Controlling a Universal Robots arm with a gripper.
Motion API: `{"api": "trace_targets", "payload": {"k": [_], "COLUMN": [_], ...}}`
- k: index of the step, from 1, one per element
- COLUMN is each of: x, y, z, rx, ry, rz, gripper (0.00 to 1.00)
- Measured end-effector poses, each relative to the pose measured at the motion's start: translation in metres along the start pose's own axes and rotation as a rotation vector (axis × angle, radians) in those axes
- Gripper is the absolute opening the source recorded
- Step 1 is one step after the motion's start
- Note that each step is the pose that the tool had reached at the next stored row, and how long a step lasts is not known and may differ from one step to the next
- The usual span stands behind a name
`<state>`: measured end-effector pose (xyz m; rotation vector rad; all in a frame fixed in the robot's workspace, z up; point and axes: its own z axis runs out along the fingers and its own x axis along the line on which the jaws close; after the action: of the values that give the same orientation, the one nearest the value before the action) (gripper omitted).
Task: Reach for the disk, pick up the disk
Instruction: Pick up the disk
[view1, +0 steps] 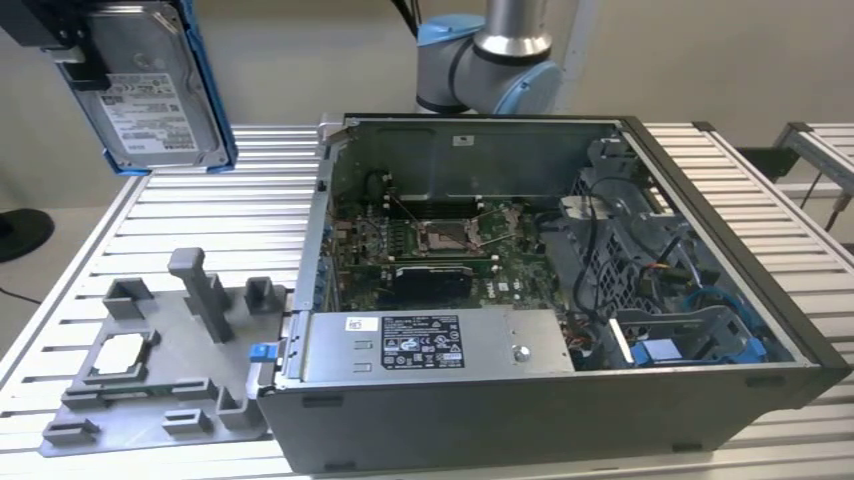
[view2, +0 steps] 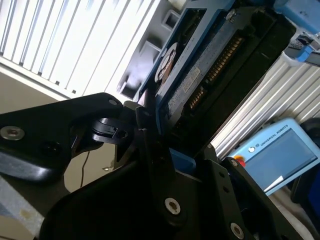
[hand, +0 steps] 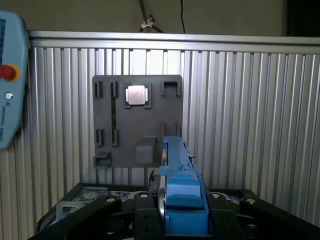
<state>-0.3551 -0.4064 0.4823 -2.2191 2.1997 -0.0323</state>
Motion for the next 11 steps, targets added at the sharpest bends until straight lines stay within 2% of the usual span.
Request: {"api": "trace_targets", "payload": {"k": [11], "x": [0.0002], "y": [-0.0203], "z": [0.0005], "rx": [-0.0003], "ry": [0.0000], "rz": [0.000], "gripper": [0.00]}}
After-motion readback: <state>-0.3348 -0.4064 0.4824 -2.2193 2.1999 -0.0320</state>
